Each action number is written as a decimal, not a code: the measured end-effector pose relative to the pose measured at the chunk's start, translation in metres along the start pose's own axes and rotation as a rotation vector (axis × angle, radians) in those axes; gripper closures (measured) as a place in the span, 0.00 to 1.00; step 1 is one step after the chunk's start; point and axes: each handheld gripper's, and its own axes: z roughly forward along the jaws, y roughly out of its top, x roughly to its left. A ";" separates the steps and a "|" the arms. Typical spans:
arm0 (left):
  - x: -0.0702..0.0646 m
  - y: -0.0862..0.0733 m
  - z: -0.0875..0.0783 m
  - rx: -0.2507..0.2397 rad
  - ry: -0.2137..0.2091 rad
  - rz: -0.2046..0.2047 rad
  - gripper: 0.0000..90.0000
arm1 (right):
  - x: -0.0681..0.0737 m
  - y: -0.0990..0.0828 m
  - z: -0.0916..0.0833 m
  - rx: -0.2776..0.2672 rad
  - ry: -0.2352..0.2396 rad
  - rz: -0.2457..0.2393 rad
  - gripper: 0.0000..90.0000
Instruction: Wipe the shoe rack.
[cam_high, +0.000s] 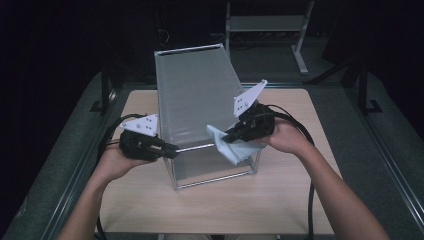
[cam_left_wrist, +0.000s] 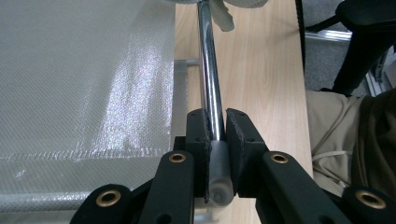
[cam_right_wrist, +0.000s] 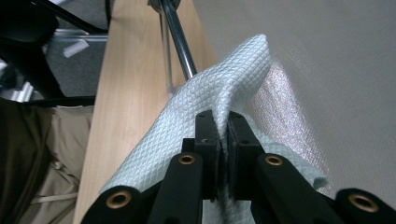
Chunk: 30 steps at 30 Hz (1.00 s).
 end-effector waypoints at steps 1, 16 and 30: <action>0.000 0.001 0.001 0.000 0.000 0.000 0.89 | 0.001 0.003 0.003 -0.002 0.001 -0.008 0.94; -0.002 0.005 0.006 -0.004 0.002 0.002 0.88 | 0.005 0.012 0.013 -0.024 0.014 -0.030 0.93; -0.008 0.017 0.018 0.003 -0.014 0.029 0.87 | 0.011 0.014 0.016 -0.029 0.036 -0.046 0.93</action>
